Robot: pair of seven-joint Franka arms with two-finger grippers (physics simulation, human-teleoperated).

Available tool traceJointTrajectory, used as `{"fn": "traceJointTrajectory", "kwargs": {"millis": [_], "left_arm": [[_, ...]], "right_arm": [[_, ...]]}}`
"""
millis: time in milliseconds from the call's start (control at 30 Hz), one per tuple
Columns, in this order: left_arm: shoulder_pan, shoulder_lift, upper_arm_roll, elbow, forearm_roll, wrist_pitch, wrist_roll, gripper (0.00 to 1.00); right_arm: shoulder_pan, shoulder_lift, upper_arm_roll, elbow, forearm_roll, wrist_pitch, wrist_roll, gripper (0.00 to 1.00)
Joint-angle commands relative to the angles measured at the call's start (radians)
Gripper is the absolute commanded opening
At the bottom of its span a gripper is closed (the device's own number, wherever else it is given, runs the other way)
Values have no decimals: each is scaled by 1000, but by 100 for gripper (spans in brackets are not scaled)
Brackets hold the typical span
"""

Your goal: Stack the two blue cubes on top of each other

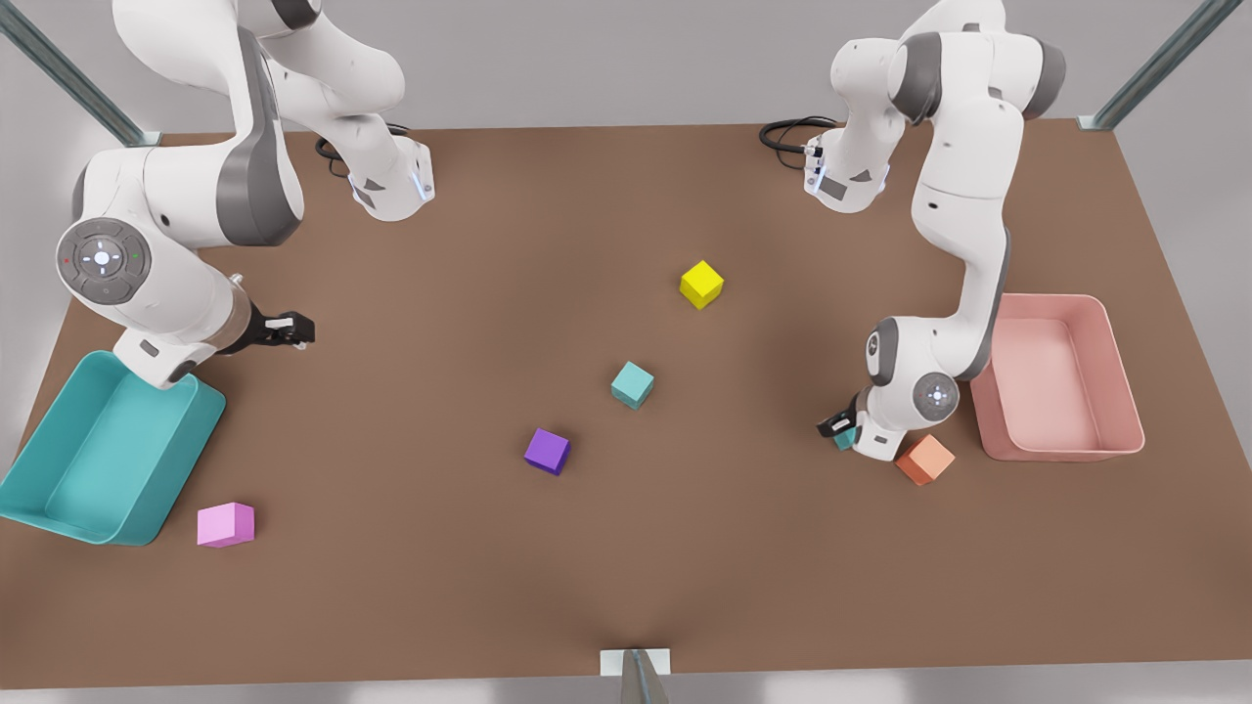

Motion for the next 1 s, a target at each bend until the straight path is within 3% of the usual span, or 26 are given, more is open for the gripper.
{"fn": "traceJointTrajectory", "kwargs": {"millis": [0,133,267,367,467,633,967], "left_arm": [[-1,-12,0,1,-25,4,77,49],[-45,-52,-43,2,-24,-9,16,50],[-326,-59,-113,113,-10,-109,-423,52],[-494,27,-115,307,-8,-109,-679,52],[-513,116,-112,441,8,-109,-753,52],[-485,98,-115,426,21,-197,-748,52],[-491,63,-166,354,13,-186,-754,53]], "right_arm": [[1,-1,0,0,-1,-2,1,100],[1,-1,0,2,-1,-1,3,100],[-2,-1,0,9,-1,5,-3,100],[-1,-1,0,14,4,10,-3,100],[1,23,0,32,-2,16,5,100],[-4,34,-5,48,-4,16,6,100],[-1,40,-5,48,-4,16,9,100]]}}
